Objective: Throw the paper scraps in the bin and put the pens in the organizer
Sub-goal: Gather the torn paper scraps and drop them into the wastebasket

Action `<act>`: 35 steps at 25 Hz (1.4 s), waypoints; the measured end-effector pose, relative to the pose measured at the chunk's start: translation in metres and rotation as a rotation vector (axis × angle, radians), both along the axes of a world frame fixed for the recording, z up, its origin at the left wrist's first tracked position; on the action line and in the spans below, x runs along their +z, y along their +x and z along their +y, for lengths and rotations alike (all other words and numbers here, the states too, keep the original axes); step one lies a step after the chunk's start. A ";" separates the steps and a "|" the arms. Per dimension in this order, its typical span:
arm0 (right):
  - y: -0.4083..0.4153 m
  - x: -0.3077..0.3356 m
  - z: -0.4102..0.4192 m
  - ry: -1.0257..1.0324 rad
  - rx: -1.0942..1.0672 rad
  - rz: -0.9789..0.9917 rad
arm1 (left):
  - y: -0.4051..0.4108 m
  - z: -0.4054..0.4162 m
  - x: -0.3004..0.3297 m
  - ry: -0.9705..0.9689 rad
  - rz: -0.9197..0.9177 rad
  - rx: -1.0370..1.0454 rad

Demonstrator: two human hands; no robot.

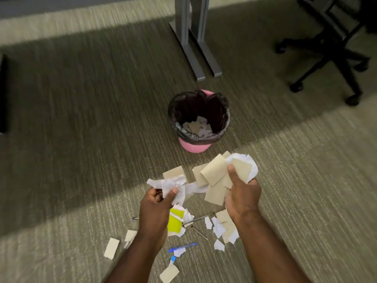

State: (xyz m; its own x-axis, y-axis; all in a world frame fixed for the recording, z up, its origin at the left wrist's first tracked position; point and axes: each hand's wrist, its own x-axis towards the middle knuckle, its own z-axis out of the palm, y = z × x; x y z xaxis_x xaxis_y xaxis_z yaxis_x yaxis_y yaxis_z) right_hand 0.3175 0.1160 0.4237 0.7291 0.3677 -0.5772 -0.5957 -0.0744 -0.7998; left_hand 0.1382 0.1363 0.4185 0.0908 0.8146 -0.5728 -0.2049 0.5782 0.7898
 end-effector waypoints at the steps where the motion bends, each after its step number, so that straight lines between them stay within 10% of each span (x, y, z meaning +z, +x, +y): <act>1: 0.006 0.001 0.009 -0.030 -0.019 0.013 | 0.009 0.006 0.005 -0.021 -0.003 0.032; 9: 0.078 -0.022 0.133 -0.083 0.083 0.137 | 0.135 0.115 -0.007 -0.053 0.094 0.241; 17: 0.129 -0.038 0.180 -0.071 0.620 0.177 | 0.201 0.185 -0.034 -0.072 0.038 0.179; 35: 0.118 -0.277 -0.014 -0.392 0.826 -0.360 | 0.096 -0.007 -0.240 0.097 0.551 -0.245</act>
State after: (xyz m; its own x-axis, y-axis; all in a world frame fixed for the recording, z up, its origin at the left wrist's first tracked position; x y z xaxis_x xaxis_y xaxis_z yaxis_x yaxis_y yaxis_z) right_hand 0.4352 0.1022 0.1469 0.4849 0.6710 -0.5610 0.0376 -0.6568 -0.7531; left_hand 0.2338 0.1291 0.1785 -0.0062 0.8584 -0.5129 0.3783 0.4768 0.7934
